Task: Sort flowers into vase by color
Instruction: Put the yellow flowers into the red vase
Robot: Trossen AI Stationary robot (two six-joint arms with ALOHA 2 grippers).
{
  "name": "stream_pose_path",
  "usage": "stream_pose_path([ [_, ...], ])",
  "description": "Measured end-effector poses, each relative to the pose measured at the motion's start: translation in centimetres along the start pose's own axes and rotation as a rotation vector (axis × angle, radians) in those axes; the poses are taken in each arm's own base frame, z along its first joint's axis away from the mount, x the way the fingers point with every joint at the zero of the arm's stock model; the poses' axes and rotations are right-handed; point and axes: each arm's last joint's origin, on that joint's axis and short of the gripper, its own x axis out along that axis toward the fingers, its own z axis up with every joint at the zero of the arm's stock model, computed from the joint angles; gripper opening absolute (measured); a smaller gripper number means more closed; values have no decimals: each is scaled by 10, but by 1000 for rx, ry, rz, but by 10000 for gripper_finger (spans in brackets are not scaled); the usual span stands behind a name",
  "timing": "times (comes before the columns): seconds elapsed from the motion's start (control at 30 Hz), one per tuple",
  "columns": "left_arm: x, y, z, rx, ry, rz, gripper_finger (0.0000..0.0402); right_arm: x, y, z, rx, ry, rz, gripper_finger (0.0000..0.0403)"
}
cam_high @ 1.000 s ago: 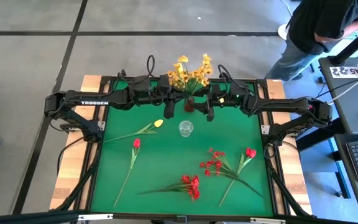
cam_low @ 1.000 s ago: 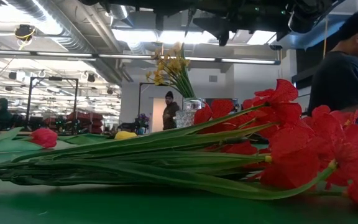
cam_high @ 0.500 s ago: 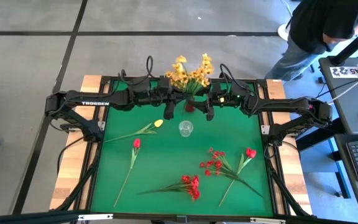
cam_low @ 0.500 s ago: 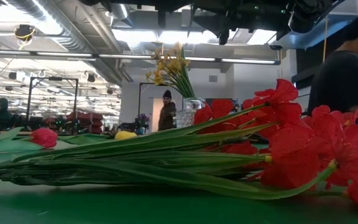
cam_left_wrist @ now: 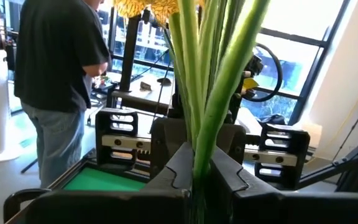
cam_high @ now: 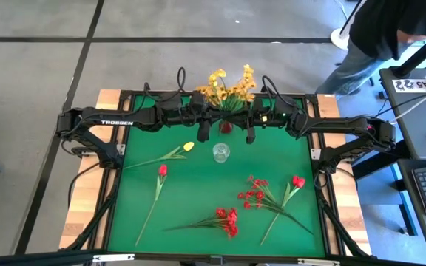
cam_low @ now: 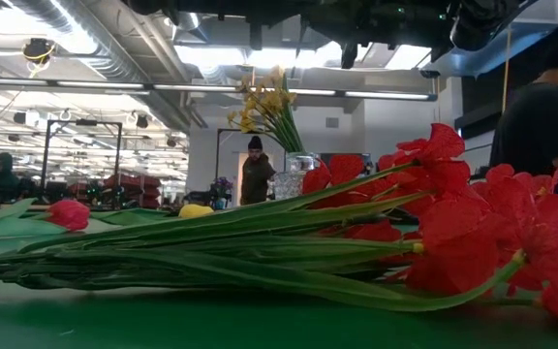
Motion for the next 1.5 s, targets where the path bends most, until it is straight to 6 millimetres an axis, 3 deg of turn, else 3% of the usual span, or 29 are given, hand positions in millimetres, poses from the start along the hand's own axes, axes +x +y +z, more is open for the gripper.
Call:
stream_pose_path([
  [0.17, -3, 0, 2, -5, 12, 14, 28, 0, 0, -1, 3, 5, -6, 20],
  [0.57, -42, -8, 33, 25, 43, 73, 145, -19, 5, 20, -125, 0, -139, 11],
  [0.77, -72, -13, 51, 57, 49, 141, 152, -29, 6, 25, -207, 45, -286, 11],
  [0.97, -98, -18, 58, 108, 61, 195, 148, -23, 0, 8, -237, 99, -316, 11],
  [1.1, -113, -16, 43, 105, 80, 196, 148, -32, -10, -10, -235, 57, -351, 11],
  [1.3, -127, -6, -5, 38, 126, 248, 148, -54, -24, -35, -208, -6, -355, 11],
  [1.5, -133, 2, -42, -19, 174, 281, 148, -52, -29, -53, -210, -2, -347, 11],
])
